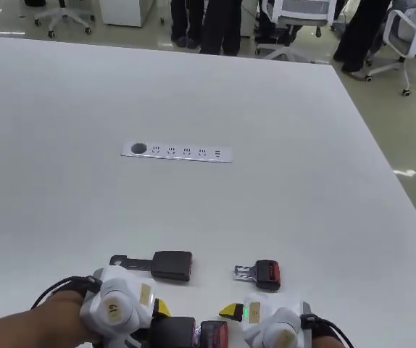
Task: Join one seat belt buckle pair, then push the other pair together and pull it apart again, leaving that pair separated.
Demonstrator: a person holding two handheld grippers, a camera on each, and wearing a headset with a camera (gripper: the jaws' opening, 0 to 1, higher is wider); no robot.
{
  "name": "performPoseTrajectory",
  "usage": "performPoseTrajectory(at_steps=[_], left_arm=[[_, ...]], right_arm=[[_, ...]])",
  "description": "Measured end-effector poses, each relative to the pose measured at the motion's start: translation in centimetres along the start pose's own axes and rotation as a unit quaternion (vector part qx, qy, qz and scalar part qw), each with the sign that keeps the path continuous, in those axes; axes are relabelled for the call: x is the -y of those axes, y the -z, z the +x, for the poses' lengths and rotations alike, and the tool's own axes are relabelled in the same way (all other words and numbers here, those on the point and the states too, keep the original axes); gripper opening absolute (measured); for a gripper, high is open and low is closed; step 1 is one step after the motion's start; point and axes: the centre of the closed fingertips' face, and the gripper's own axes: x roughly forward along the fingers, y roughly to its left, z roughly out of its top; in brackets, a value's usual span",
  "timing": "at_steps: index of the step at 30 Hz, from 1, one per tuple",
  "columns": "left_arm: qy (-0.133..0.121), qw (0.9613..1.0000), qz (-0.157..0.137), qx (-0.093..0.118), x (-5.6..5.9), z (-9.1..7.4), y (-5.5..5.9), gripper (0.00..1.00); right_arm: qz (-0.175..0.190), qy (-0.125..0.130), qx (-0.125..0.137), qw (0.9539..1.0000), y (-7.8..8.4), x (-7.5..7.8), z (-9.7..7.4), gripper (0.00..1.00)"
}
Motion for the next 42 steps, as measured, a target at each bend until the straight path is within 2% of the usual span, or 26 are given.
performPoseTrajectory(at_steps=[1, 2, 3, 4, 7, 11, 13, 16, 17, 21, 25, 36, 41, 42], left_arm=[[-0.001, 1.0, -0.006, 0.001, 0.0, 0.0, 0.1, 0.58], [-0.005, 0.9999, -0.013, 0.002, 0.0, 0.0, 0.1, 0.65], [-0.015, 0.9998, -0.017, 0.002, -0.5, 0.1, 0.6, 0.72], [-0.026, 0.9995, -0.014, 0.003, -0.9, 0.0, 0.7, 0.74], [-0.035, 0.999, -0.025, 0.011, -1.0, -0.7, 0.4, 0.72], [-0.042, 0.9988, -0.021, 0.012, -1.0, -1.4, -0.2, 0.74], [-0.048, 0.9983, -0.023, 0.021, -1.1, -1.8, -0.7, 0.74], [-0.062, 0.9975, -0.026, 0.022, -2.0, -2.2, -0.4, 0.76], [-0.066, 0.9971, -0.027, 0.027, -2.0, -2.8, -1.1, 0.76], [-0.085, 0.9954, -0.029, 0.034, -3.1, -3.8, -1.3, 0.76], [-0.099, 0.9939, -0.03, 0.04, -4.0, -4.9, -1.9, 0.76], [-0.112, 0.9924, -0.026, 0.044, -6.2, -6.3, -2.2, 0.78], [-0.118, 0.9918, -0.021, 0.042, -7.9, -6.9, -2.4, 0.78], [-0.119, 0.9917, -0.022, 0.044, -8.0, -7.1, -2.7, 0.78]], right_arm=[[0.002, 0.006, 0.003, 1.0, -0.1, 0.2, -0.1, 0.54], [0.011, 0.014, 0.017, 0.9997, -0.6, 0.6, -0.2, 0.61], [0.021, 0.016, 0.024, 0.9994, -0.8, 0.6, -0.3, 0.67], [0.025, 0.016, 0.026, 0.9992, -0.9, 0.7, -0.4, 0.73], [0.024, 0.023, 0.024, 0.9991, -0.8, 1.3, -0.6, 0.68], [0.026, 0.029, 0.026, 0.9989, -1.0, 1.5, -1.0, 0.68], [0.033, 0.032, 0.033, 0.9984, -1.0, 1.8, -0.9, 0.69], [0.033, 0.036, 0.034, 0.9982, -1.2, 1.9, -1.1, 0.69], [0.034, 0.036, 0.035, 0.9982, -1.3, 2.0, -1.2, 0.69], [0.033, 0.045, 0.041, 0.9976, -1.6, 2.7, -1.7, 0.7], [0.036, 0.049, 0.045, 0.9971, -1.5, 3.4, -1.9, 0.71], [0.046, 0.068, 0.059, 0.9949, -2.0, 6.0, -3.6, 0.75], [0.05, 0.075, 0.059, 0.9942, -1.3, 7.5, -4.3, 0.77], [0.05, 0.076, 0.058, 0.9941, -1.2, 7.7, -4.4, 0.77]])
